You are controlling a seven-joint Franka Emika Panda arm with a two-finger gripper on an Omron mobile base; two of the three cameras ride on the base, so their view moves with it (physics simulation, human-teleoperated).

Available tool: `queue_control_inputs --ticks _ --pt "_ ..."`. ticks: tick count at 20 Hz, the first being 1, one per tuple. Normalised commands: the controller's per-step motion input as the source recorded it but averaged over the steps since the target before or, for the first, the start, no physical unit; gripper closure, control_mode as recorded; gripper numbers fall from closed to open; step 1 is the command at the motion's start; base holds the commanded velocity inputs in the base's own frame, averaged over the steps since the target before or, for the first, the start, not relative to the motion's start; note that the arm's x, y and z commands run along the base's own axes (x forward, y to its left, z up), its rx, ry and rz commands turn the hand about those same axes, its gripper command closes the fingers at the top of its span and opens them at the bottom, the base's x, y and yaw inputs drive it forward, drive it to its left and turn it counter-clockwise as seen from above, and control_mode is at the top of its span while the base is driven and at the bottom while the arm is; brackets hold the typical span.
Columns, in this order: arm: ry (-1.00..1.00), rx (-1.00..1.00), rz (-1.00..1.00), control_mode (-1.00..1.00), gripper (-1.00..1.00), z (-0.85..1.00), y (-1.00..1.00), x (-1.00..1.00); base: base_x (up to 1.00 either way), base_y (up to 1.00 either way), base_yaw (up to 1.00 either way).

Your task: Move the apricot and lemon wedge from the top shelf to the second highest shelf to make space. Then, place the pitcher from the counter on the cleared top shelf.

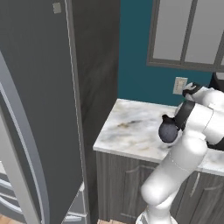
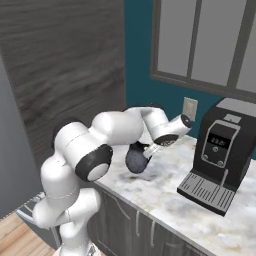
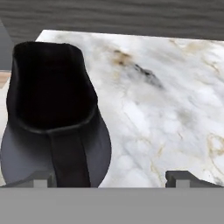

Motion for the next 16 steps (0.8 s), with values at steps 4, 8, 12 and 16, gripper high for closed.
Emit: queue_control_inputs --ticks 4,8,12,16 --pt "0.04 -0.01 0.09 -1.0 1.0 -0.31 0.0 -0.01 0.0 0.0 0.0" --pt "0.02 -0.01 0.11 -1.0 1.0 -0.29 0.01 -0.12 0.0 0.0 0.0" --pt "0.01 0.0 0.09 -1.0 1.0 -0.14 0.11 -0.08 0.0 0.0 0.0" --pt "0.0 0.0 0.01 -1.0 1.0 -0.01 0.0 -0.02 0.0 0.0 0.0"
